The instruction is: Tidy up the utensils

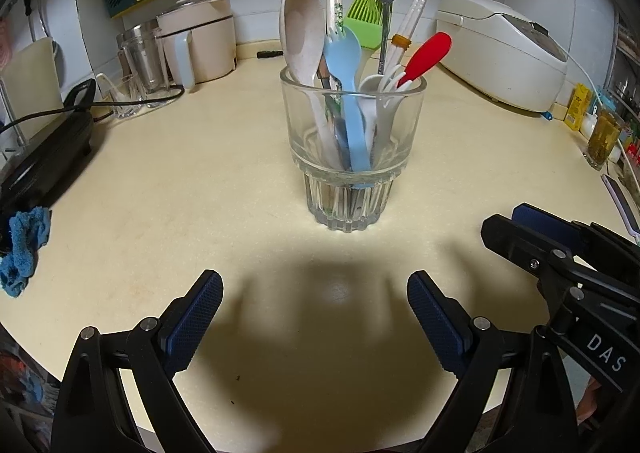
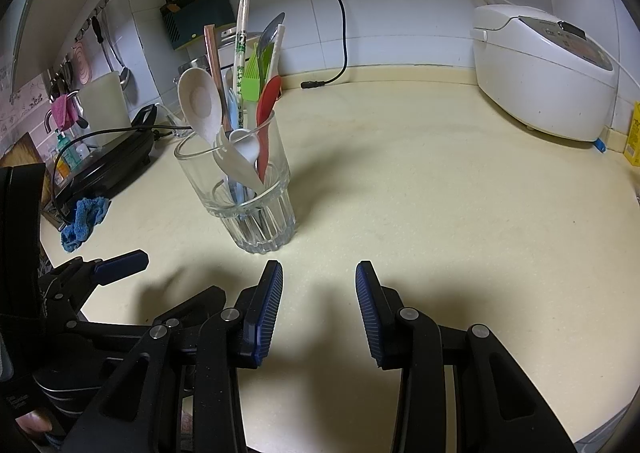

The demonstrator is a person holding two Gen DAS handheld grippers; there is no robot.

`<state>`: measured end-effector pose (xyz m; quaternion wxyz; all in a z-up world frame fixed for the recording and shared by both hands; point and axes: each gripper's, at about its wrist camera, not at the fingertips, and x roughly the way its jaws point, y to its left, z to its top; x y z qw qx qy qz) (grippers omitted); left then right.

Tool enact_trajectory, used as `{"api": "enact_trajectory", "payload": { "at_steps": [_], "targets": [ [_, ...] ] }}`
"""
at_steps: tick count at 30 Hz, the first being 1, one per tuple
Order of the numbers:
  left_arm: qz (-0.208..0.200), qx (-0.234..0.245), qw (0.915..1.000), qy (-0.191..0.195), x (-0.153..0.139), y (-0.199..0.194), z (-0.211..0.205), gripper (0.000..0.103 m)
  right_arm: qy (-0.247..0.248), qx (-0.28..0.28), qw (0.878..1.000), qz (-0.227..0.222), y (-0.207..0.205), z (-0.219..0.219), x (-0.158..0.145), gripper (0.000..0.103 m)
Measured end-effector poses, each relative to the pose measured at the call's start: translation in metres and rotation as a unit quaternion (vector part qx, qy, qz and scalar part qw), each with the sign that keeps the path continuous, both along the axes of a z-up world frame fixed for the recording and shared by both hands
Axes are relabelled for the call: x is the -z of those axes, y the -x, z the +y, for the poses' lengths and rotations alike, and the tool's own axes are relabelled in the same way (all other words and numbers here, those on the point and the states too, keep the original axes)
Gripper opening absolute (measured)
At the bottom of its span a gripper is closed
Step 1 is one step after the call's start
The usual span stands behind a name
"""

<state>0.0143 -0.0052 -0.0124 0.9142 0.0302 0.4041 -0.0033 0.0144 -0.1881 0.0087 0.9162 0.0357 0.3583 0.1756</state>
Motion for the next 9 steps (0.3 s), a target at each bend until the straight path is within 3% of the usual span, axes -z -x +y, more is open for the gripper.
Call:
{"api": "enact_trajectory", "payload": {
  "at_steps": [9],
  "targets": [
    [-0.013,-0.006,0.9999,-0.002,-0.0037,-0.0028,0.0093,0.093,0.001,0.008,1.0,0.0,-0.0041,-0.0043,0.0046,0.038]
  ]
}}
